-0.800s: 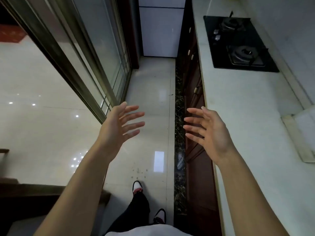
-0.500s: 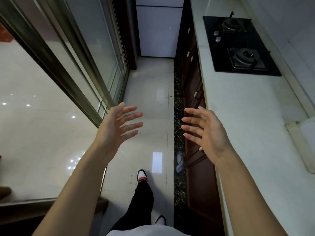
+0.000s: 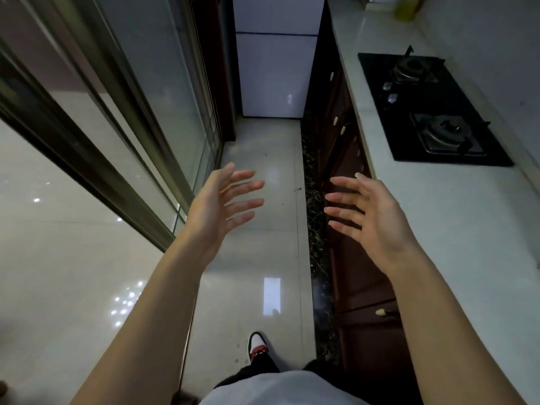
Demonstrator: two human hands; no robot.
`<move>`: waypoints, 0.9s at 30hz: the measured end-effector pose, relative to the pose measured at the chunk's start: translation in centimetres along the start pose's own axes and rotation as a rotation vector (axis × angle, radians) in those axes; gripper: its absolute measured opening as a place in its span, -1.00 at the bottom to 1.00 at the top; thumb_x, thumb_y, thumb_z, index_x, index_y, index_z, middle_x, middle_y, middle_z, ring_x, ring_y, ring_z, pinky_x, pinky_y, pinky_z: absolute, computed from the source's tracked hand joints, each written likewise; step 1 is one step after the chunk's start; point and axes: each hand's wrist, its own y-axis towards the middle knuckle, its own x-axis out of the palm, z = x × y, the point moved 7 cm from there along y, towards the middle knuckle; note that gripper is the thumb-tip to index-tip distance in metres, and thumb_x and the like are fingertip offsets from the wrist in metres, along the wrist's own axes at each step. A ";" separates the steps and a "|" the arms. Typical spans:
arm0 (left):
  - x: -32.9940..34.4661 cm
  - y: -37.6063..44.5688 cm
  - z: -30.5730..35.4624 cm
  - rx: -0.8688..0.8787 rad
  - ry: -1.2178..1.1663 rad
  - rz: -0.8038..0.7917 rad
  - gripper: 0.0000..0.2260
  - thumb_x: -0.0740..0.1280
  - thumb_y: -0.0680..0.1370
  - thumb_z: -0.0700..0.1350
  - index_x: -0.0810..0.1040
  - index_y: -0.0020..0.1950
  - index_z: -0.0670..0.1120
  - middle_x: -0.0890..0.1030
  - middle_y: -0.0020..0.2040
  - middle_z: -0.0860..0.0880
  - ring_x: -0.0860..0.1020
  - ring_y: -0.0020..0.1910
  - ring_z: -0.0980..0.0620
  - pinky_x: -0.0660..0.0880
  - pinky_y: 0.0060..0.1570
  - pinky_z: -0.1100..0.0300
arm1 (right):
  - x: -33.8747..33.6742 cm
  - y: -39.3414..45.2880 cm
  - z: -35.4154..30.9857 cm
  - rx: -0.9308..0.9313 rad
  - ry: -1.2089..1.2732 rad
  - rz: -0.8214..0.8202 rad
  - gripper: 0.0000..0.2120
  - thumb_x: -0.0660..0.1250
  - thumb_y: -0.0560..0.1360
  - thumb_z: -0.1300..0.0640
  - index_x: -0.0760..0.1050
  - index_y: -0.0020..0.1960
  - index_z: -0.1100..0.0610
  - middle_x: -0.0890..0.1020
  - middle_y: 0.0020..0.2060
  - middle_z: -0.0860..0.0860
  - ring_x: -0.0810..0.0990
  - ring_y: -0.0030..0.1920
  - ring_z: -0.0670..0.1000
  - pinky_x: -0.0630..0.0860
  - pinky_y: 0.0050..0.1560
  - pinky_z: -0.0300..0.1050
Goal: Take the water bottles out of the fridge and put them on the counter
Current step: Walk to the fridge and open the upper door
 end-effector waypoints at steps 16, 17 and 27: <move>-0.4 14.8 4.2 -0.021 -0.007 -0.011 -0.54 0.22 0.55 0.23 0.62 0.26 -0.02 0.71 0.18 -0.02 0.69 0.12 -0.10 0.52 0.06 0.01 | 2.5 14.7 -3.6 0.066 0.015 0.025 -0.66 0.21 0.63 -0.16 0.64 0.23 -0.06 0.72 0.10 0.05 0.71 0.11 0.07 0.58 0.27 0.16; -0.2 16.0 4.6 -0.018 -0.006 -0.007 -0.54 0.22 0.55 0.23 0.62 0.26 -0.03 0.71 0.18 -0.02 0.70 0.12 -0.10 0.52 0.06 0.01 | 2.4 16.0 -4.1 0.067 0.019 0.021 -0.67 0.21 0.63 -0.16 0.64 0.23 -0.05 0.73 0.09 0.05 0.71 0.11 0.08 0.58 0.27 0.16; 4.1 27.3 9.4 -0.004 0.015 0.092 -0.55 0.21 0.58 0.21 0.61 0.28 -0.05 0.72 0.15 -0.01 0.70 0.10 -0.09 0.54 0.08 0.01 | -0.2 29.3 -10.6 0.049 0.000 -0.063 -0.65 0.22 0.62 -0.17 0.64 0.23 -0.05 0.73 0.10 0.04 0.72 0.10 0.06 0.59 0.26 0.15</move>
